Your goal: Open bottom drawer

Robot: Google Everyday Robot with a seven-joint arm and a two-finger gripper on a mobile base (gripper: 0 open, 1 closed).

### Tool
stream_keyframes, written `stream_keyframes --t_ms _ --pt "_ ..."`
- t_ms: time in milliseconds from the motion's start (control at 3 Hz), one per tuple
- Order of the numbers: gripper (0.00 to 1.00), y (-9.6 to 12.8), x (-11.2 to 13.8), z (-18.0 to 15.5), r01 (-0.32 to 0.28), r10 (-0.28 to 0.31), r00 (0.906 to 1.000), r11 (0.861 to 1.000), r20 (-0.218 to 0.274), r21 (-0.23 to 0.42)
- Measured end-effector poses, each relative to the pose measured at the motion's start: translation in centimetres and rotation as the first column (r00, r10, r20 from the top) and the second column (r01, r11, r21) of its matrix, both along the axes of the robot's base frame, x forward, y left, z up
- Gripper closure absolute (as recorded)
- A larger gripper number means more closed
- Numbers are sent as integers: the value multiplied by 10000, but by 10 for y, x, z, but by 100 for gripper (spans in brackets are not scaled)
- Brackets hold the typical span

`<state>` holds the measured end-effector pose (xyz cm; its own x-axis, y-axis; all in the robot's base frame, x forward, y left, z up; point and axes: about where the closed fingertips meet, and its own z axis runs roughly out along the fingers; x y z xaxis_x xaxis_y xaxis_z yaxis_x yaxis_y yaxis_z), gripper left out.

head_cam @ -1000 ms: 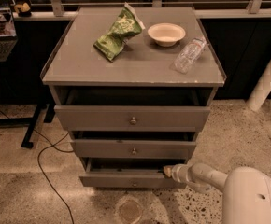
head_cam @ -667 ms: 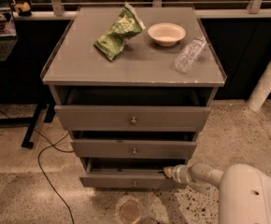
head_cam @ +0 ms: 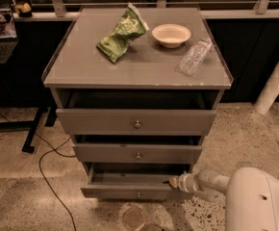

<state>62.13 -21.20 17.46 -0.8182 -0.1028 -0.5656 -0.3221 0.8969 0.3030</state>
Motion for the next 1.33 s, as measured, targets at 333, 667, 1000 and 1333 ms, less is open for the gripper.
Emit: stream_keyframes --t_ms 333,667,1000,1333 --pt "100 0 0 3 -1 1 10000 10000 -1 1" --pt "100 -5 -22 0 -497 512 9978 9981 -417 364" --pt "100 -7 -26 0 -605 624 9969 9974 -479 400" --pt "100 -13 -42 4 -1111 1164 9909 9909 -681 765"
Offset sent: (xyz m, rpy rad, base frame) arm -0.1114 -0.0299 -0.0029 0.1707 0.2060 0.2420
